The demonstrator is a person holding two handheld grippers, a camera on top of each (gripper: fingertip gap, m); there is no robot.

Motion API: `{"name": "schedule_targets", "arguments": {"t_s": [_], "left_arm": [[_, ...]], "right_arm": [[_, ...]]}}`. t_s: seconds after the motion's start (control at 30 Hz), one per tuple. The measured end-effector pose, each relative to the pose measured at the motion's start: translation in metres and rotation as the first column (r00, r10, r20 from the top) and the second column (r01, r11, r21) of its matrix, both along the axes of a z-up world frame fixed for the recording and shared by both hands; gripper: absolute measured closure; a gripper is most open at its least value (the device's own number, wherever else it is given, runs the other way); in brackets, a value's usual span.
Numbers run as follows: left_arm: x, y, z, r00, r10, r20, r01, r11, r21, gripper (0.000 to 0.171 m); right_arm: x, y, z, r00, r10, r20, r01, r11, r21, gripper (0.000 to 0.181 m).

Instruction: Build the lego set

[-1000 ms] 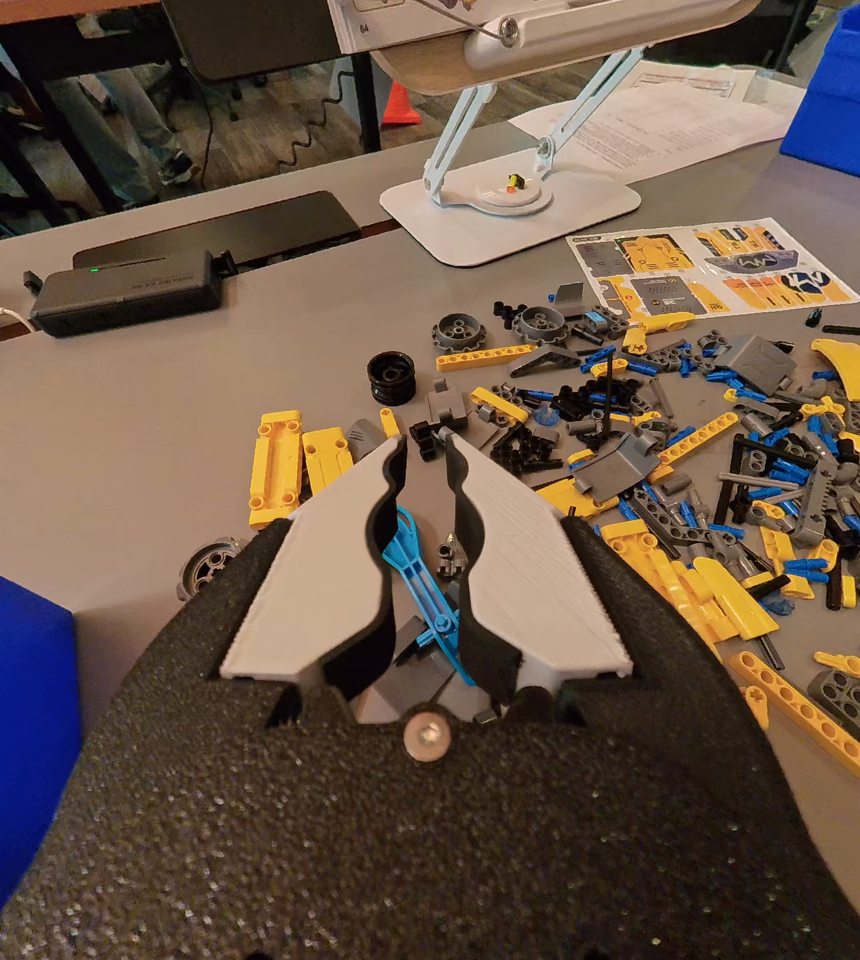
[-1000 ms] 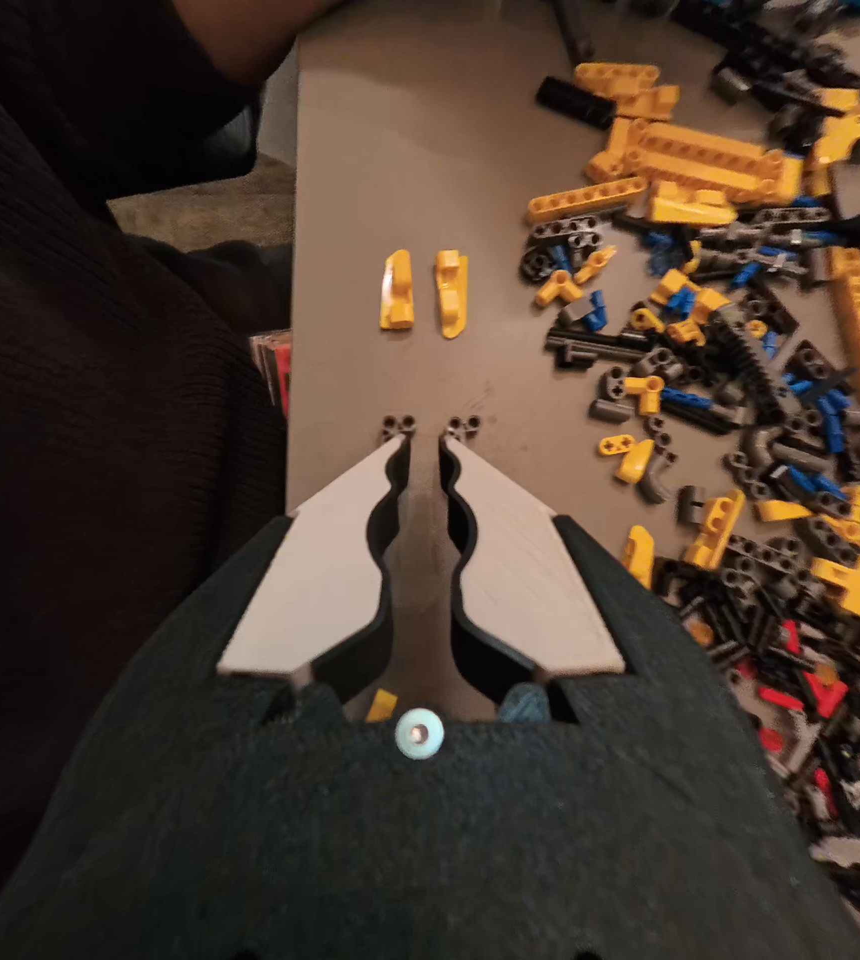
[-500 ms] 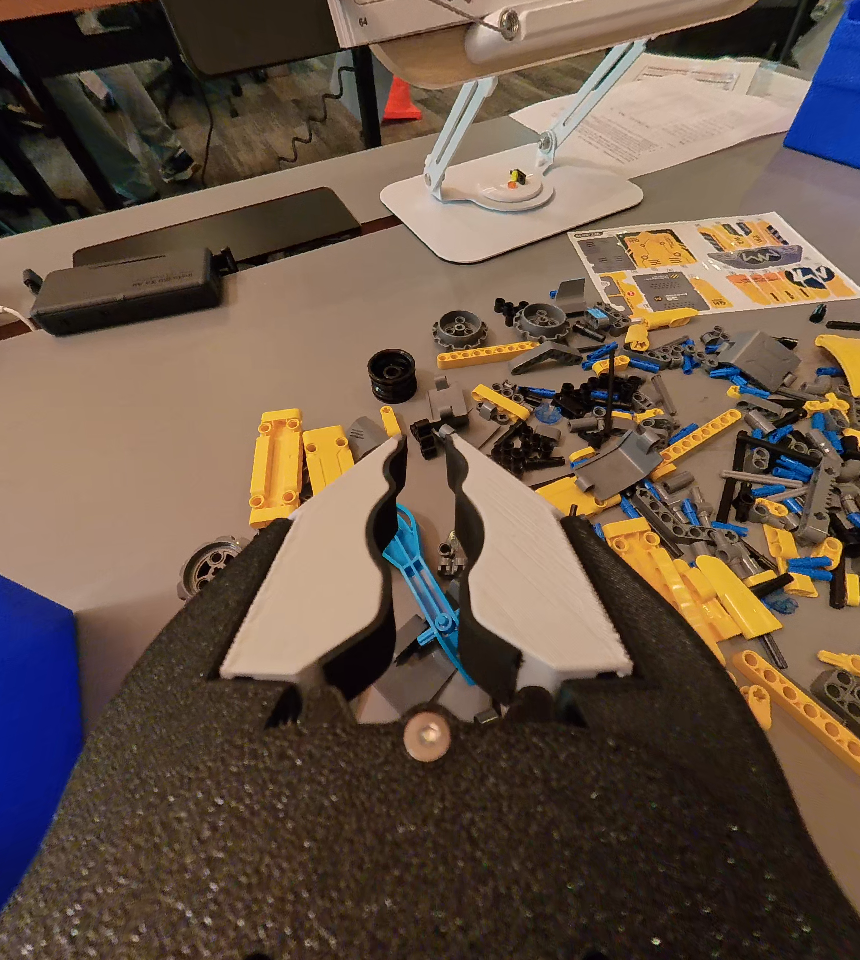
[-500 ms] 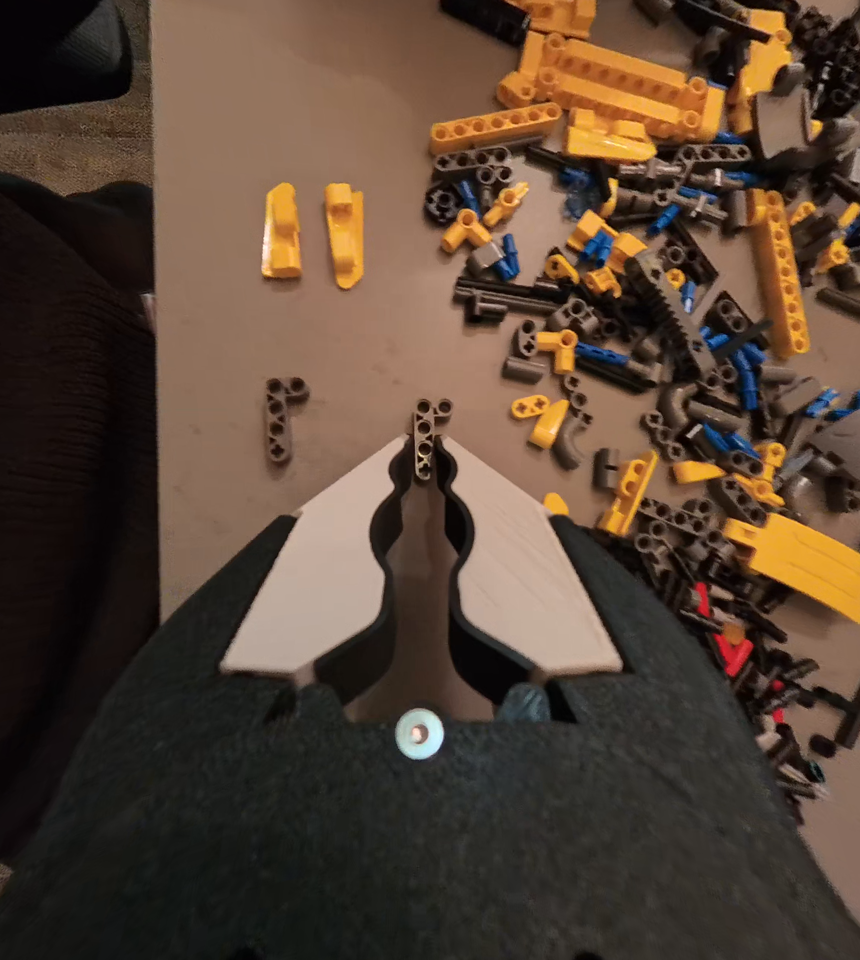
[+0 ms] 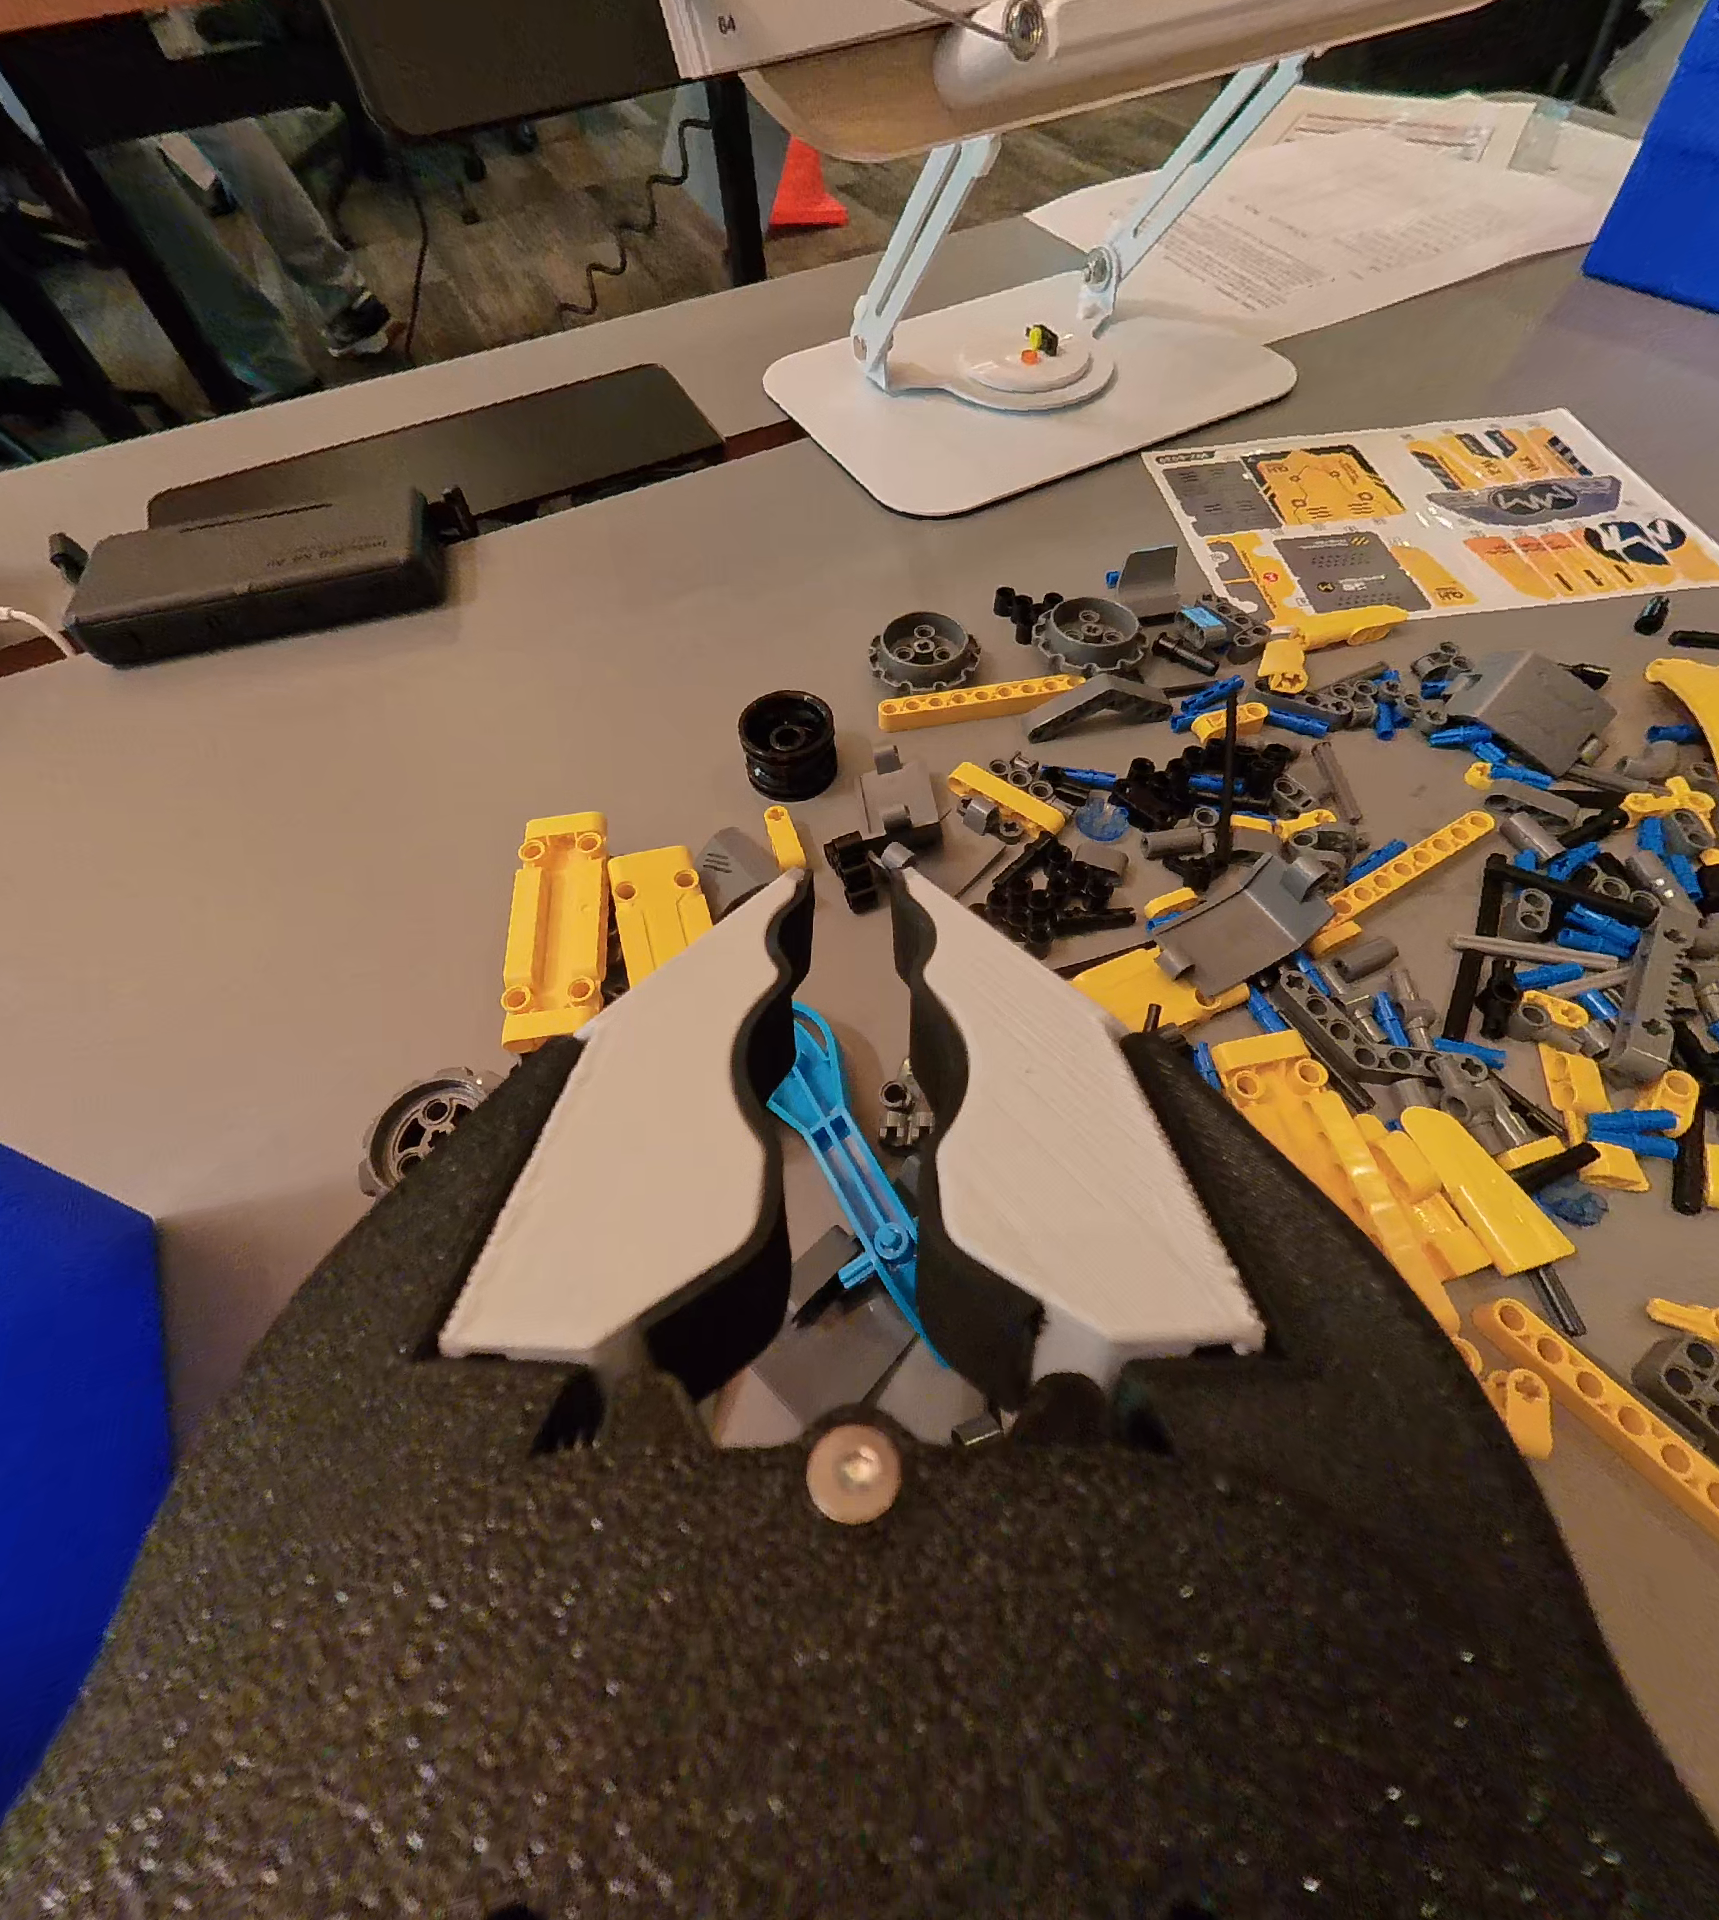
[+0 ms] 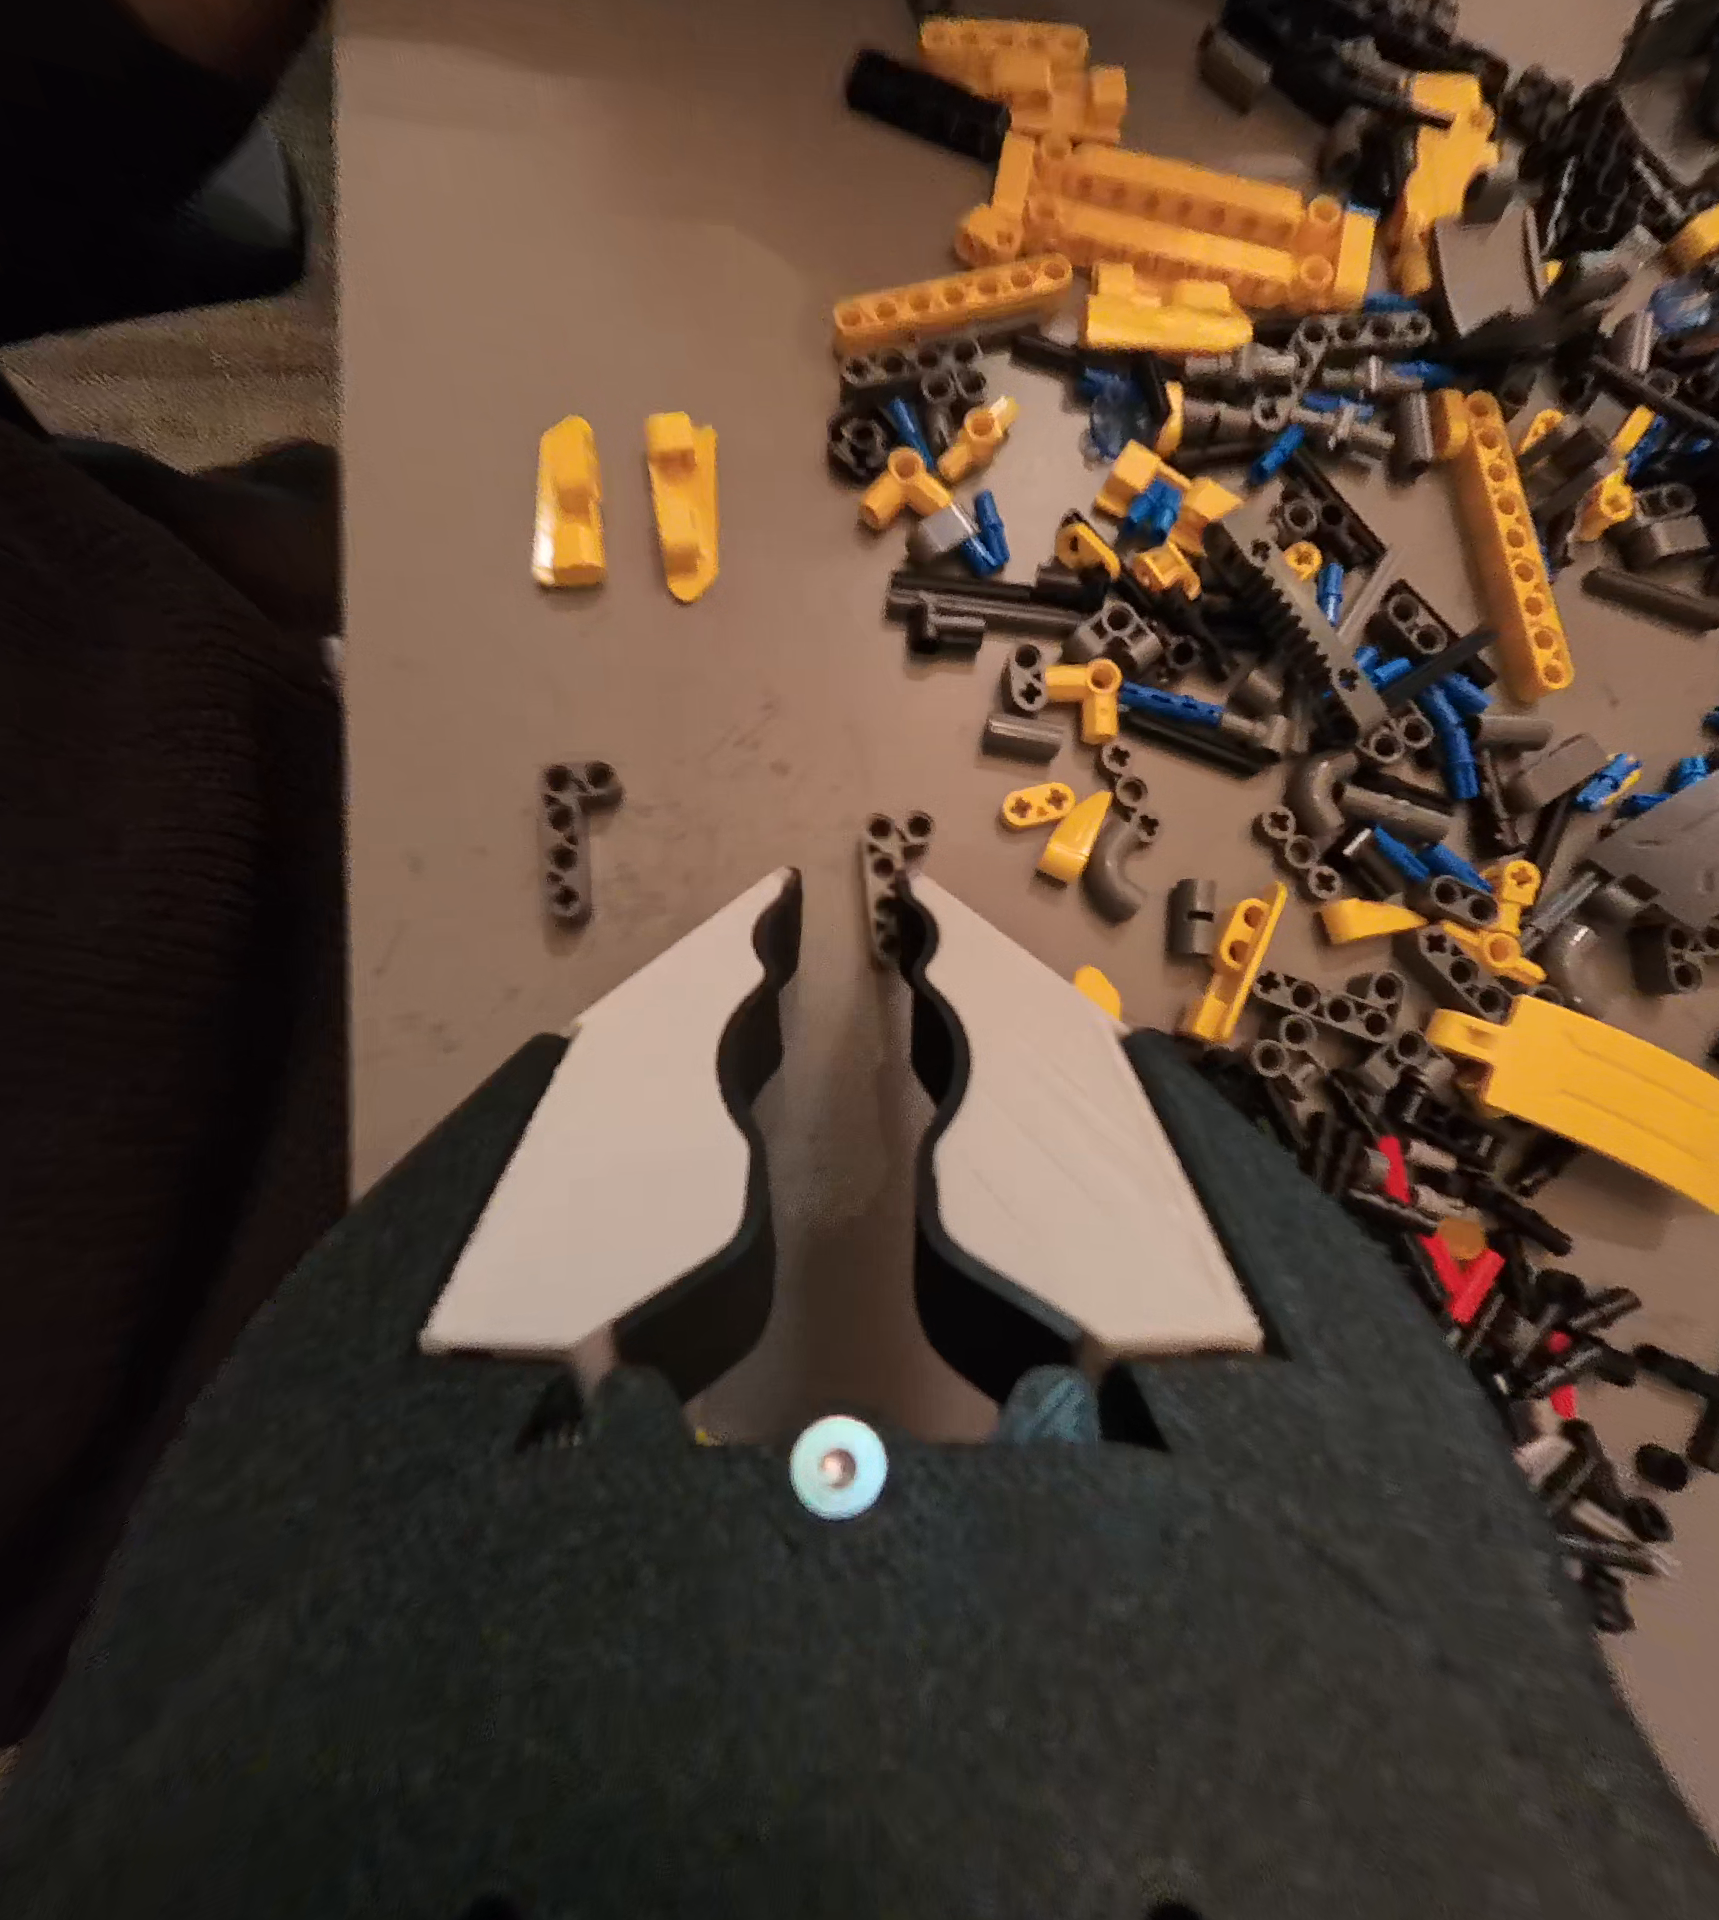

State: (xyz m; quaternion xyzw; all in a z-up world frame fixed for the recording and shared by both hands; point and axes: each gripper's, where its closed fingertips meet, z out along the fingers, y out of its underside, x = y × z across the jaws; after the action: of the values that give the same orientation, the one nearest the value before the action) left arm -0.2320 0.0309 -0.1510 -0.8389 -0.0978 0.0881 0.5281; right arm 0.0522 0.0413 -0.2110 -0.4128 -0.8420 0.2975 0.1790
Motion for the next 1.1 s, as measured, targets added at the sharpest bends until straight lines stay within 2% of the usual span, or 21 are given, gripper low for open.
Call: {"name": "schedule_targets", "arguments": {"t_s": [0.13,0.33,0.47,0.67,1.1], "left_arm": [[0.001,0.001,0.0,1.0,-0.003,0.0,0.003,1.0,0.0,0.158],[0.001,0.001,0.003,1.0,-0.005,0.014,0.005,1.0,0.024,0.158],[0.001,0.0,0.004,1.0,-0.004,0.019,0.004,0.999,0.031,0.158],[0.001,0.001,0.004,1.0,-0.006,0.014,0.005,1.0,0.027,0.158],[0.001,0.001,0.002,1.0,-0.004,0.012,0.003,1.0,0.018,0.158]], "right_arm": [[0.012,-0.031,0.012,0.998,0.058,-0.022,-0.06,0.996,-0.066,0.162],[0.027,-0.052,-0.011,0.991,0.117,0.06,-0.116,0.993,-0.009,0.158],[0.026,-0.047,-0.009,0.993,0.107,0.043,-0.107,0.994,-0.001,0.173],[0.027,-0.024,-0.008,0.998,0.052,0.044,-0.051,0.999,-0.007,0.173],[0.02,-0.015,-0.008,0.993,0.108,0.04,-0.108,0.994,0.003,0.173]]}}
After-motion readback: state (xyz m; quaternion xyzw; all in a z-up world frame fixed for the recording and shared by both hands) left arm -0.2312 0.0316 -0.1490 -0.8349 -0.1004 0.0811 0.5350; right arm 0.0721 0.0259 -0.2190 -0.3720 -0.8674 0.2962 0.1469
